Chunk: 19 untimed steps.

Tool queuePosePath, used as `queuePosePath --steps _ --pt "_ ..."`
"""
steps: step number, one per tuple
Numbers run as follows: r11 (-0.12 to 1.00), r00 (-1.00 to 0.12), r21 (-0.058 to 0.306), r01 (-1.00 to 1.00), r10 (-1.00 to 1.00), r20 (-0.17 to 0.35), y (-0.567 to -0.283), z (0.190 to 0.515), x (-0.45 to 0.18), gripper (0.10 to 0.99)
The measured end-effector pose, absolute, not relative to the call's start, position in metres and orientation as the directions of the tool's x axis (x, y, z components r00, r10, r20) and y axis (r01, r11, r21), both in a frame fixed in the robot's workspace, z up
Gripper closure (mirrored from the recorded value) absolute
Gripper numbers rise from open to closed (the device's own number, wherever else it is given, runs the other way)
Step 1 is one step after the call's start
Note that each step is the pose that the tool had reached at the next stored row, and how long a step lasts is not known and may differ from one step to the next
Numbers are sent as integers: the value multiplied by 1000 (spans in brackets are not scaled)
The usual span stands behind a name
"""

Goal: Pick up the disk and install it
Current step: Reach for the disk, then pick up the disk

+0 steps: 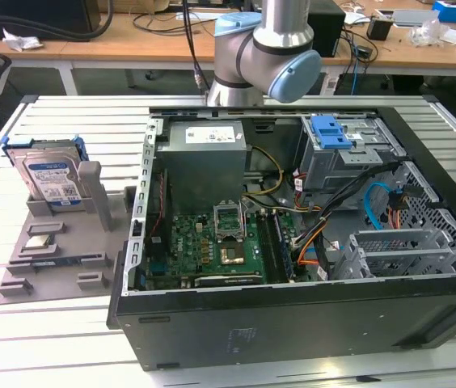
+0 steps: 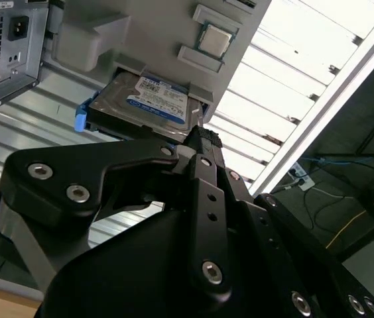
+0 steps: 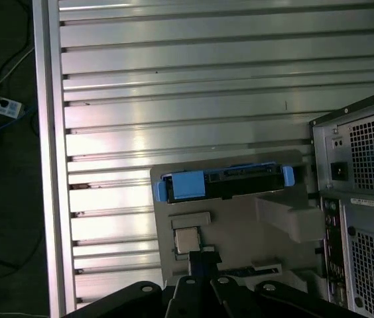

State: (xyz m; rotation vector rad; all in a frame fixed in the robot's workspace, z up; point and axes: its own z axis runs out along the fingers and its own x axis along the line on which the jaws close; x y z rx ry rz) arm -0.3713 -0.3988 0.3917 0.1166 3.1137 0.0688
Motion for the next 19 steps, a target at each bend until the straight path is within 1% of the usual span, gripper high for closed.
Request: queuePosePath --steps 3,10,12,19 --pt "996 -997 45 73 75 -23 -399 392 -371 980" --pt "997 -997 45 -69 -68 -23 -399 392 -371 980" --pt "985 -986 45 -169 -168 -23 -399 392 -371 980" --pt "945 -946 45 -324 -323 -23 -399 392 -371 980"
